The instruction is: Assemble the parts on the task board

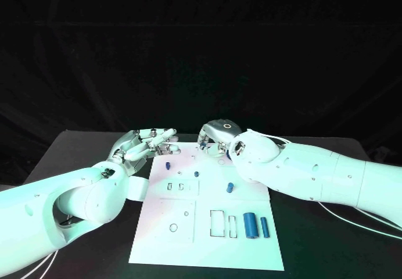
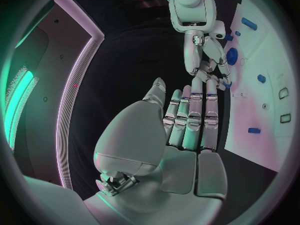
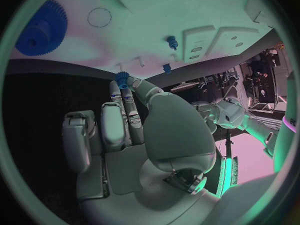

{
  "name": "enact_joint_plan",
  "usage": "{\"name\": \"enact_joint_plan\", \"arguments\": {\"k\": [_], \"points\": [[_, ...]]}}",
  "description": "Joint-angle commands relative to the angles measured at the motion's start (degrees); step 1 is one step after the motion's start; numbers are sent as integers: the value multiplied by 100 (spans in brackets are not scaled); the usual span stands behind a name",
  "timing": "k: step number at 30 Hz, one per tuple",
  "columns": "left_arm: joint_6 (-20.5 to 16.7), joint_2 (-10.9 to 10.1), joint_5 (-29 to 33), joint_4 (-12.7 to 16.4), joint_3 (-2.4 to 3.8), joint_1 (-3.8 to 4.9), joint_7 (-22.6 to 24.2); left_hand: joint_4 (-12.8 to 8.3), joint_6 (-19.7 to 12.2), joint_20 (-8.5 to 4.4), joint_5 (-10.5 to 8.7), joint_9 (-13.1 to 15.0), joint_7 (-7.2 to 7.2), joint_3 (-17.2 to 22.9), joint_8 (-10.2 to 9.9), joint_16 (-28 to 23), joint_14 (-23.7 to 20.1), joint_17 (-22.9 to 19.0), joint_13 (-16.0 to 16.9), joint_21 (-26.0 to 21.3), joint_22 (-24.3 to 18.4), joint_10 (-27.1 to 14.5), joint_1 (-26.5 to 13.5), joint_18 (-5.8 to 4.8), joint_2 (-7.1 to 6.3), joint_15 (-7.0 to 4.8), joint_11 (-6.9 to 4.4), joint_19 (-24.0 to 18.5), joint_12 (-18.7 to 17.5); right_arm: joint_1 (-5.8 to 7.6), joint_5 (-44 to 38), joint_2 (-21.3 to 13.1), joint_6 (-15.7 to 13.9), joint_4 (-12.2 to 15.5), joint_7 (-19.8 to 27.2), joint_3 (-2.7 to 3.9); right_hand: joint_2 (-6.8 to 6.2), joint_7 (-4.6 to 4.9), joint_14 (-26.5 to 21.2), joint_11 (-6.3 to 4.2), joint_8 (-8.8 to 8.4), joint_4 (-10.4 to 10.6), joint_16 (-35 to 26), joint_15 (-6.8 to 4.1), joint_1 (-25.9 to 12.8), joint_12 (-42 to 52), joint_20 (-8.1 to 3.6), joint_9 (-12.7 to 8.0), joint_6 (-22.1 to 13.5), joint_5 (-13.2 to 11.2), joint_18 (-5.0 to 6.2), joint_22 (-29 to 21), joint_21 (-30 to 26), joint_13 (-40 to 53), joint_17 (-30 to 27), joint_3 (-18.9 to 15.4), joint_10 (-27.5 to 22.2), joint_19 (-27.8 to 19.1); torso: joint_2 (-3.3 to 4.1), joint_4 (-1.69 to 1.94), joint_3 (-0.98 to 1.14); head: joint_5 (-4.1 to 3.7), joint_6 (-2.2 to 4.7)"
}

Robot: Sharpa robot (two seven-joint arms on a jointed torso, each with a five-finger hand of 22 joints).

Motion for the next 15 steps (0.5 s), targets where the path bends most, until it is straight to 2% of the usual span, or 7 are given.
{"name": "enact_joint_plan", "arguments": {"k": [1,2,7,15], "points": [[105,1,-35,23,6,10,61,-19,8,-3,29,1,13,2,-36,-23,4,1,-9,12,-7,-26,32,22,18,46,6,22,-32,-16,-75,85,-316,-105,109,-1,-10,0,176,-135,25,-12,37,-36,34,17,-26,10,41,20,-46,1187,28,-8,-2,33,170,399,28,29,-7,-7,23],[104,-1,-35,27,7,11,62,-19,8,-3,29,1,13,2,-36,-23,4,1,-9,12,-7,-26,32,22,18,46,6,22,-32,-21,-80,108,-326,-131,112,-2,-10,0,176,-135,25,-12,37,-36,34,17,-26,10,41,20,-46,1187,28,-8,-2,33,170,399,27,24,-5,5,19],[104,-14,-35,50,10,35,63,-19,8,-3,29,1,13,2,-36,-23,4,1,-9,12,-7,-26,32,22,18,46,6,22,-32,-48,-98,221,-341,-272,133,-6,-17,3,178,-133,22,-12,46,-36,32,13,-27,11,38,30,-47,1192,31,-8,11,38,168,402,57,49,-11,-25,30],[110,-32,-35,83,12,86,59,-24,10,-3,29,1,14,7,-43,-27,3,1,-8,11,-10,-28,40,22,26,47,7,19,-42,-76,-101,307,-306,-377,149,-11,-28,5,178,-131,20,-12,47,-35,26,10,-27,12,36,34,-47,1191,30,-7,11,39,167,400,97,65,-22,-24,42]]}}
